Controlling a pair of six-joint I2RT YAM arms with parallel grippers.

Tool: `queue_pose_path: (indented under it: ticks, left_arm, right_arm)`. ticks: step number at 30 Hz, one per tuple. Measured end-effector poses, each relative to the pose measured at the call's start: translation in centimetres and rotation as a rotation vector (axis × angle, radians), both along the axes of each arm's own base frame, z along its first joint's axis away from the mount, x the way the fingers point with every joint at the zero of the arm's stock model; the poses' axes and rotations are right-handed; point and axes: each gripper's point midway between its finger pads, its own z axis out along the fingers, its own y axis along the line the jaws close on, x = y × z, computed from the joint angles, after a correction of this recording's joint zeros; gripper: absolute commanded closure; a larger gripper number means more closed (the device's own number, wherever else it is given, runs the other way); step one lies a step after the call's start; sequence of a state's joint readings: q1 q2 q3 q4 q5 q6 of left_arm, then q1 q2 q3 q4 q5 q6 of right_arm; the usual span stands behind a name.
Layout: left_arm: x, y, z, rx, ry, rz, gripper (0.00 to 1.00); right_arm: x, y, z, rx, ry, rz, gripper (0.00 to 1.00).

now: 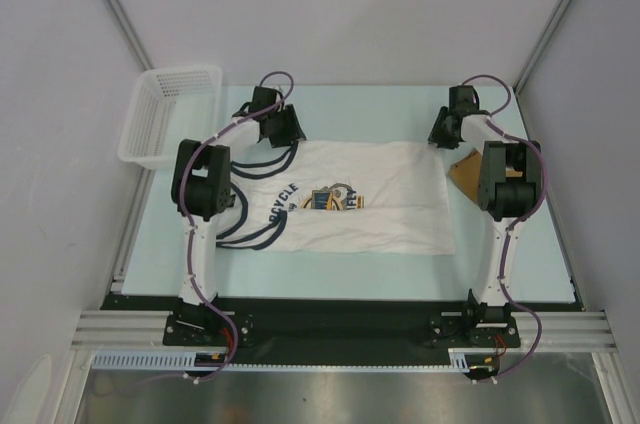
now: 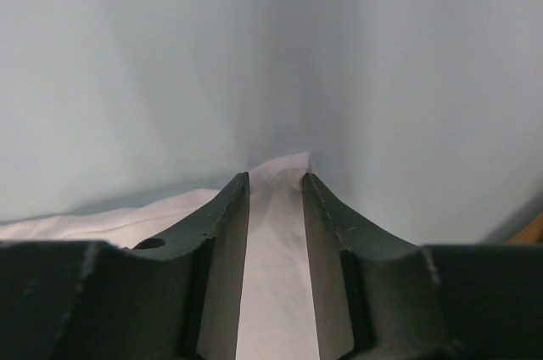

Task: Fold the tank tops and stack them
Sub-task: Fold the tank top

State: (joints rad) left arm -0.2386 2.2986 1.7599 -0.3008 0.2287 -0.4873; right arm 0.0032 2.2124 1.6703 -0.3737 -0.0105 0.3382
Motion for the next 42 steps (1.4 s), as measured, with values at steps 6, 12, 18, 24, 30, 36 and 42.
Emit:
queue_pose_path:
  ticks: [6, 12, 18, 24, 30, 36, 42]
  left_arm:
    - [-0.2, -0.3, -0.1, 0.01, 0.001, -0.002, 0.47]
    - [-0.3, -0.2, -0.3, 0.02, 0.007, 0.0, 0.57]
    - [-0.6, -0.1, -0.5, 0.032, 0.016, -0.005, 0.75]
    - [-0.5, 0.0, -0.1, 0.056, 0.013, -0.01, 1.0]
    - [1.0, -0.4, 2.0, 0.065, -0.05, -0.037, 1.0]
    - [1.0, -0.3, 1.8, 0.077, -0.061, -0.052, 1.0]
    - [0.0, 0.0, 0.7, 0.09, -0.05, -0.061, 1.0]
  right_arm:
    - [0.2, -0.6, 0.0, 0.002, -0.008, -0.01, 0.59]
    - [0.3, -1.5, 0.2, -0.027, -0.007, -0.035, 0.57]
    - [0.2, -2.0, 0.1, -0.055, -0.004, -0.039, 0.76]
    - [0.2, -2.2, 0.0, -0.063, -0.003, -0.038, 1.0]
    - [0.3, -2.1, 0.1, -0.067, -0.004, -0.036, 1.0]
    - [0.3, -2.1, 0.2, -0.071, -0.013, -0.038, 1.0]
    - [-0.9, -1.8, 1.0, -0.059, -0.03, -0.033, 1.0]
